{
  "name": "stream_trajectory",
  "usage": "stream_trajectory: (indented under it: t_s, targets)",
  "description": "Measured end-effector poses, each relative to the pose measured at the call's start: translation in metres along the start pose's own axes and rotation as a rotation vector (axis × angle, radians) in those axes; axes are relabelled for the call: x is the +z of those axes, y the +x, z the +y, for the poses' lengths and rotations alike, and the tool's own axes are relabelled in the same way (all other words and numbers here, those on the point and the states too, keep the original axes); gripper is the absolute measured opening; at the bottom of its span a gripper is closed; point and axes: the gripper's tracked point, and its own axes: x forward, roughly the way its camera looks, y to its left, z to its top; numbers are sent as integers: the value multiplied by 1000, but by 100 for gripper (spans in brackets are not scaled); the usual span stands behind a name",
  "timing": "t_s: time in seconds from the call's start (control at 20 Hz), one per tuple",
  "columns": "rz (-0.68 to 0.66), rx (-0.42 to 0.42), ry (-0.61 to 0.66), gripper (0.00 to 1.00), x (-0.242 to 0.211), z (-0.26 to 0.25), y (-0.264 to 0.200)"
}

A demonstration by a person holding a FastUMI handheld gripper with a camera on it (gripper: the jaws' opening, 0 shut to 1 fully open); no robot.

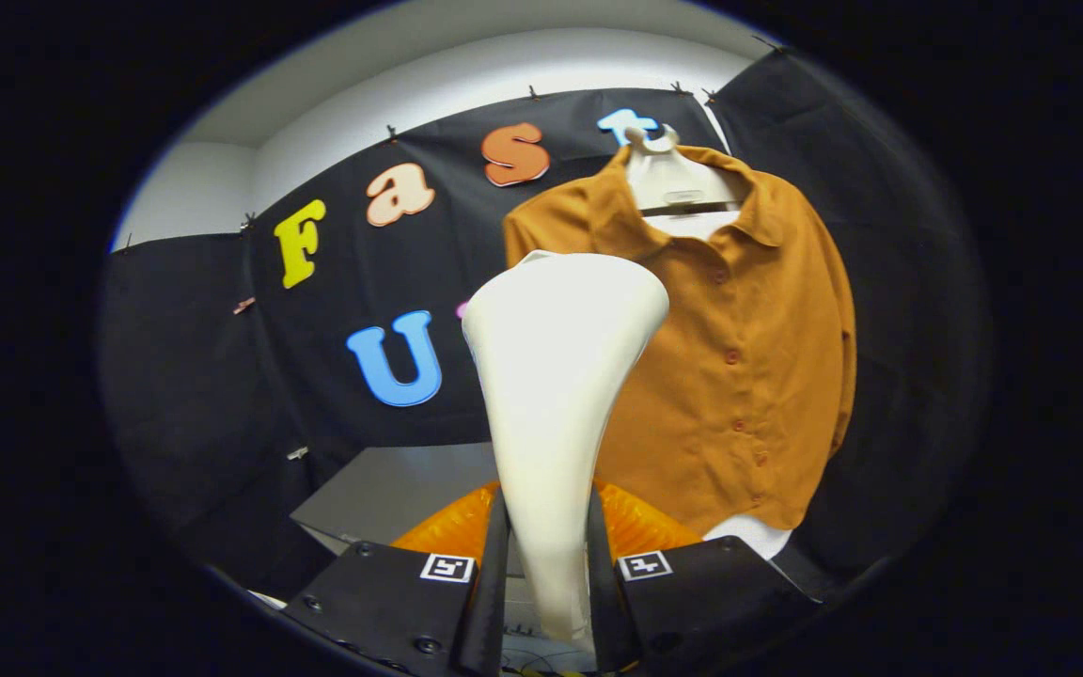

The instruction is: Iron the clothes twice with a garment steamer, once on the left side and once on the right side.

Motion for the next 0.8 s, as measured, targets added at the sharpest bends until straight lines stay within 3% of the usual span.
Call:
stream_trajectory:
  t_s: [0.4, 0.8]
  targets:
    - [-42, 228, -32, 41, -11, 147, -4]
    - [-105, 294, -118, 41, -14, 210, -15]
